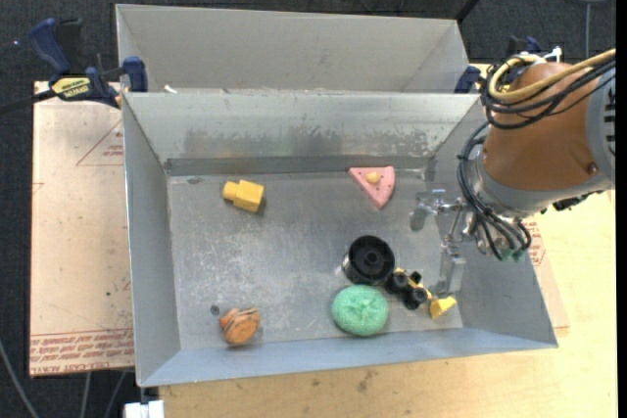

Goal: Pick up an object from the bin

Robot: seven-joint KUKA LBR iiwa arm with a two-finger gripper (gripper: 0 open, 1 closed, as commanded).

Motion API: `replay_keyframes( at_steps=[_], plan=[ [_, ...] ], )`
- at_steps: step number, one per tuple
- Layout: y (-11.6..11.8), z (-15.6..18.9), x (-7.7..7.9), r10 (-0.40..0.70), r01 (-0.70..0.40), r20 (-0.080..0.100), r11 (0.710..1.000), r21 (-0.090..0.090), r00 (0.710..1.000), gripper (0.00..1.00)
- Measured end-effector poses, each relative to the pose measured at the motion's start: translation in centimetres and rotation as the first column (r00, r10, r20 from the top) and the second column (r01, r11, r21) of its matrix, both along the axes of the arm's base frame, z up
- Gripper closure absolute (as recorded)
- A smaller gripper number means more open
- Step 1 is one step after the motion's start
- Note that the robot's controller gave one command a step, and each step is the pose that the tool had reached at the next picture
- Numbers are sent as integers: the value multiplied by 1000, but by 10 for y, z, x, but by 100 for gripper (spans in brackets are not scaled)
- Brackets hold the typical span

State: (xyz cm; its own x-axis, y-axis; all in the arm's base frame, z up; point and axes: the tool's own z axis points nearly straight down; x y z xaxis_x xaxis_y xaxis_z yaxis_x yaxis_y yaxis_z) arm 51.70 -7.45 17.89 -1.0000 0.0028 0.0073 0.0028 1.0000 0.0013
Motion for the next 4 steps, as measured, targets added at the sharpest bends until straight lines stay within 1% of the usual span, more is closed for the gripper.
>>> replay_keyframes(
  at_steps=[1, 2, 3, 4],
  plan=[
    [0, 4, 2, 2, -2, 8, 1000, -1, 1000, 0],
    [12, -39, -2, 53, -53, 15, 999, -2, 998, 0],
    [16, -63, -21, 14, -14, 3, 1000, 1, 1000, 0],
    [32, -97, 17, -257, 258, 23, 966, -2, 966, 100]
  ],
)
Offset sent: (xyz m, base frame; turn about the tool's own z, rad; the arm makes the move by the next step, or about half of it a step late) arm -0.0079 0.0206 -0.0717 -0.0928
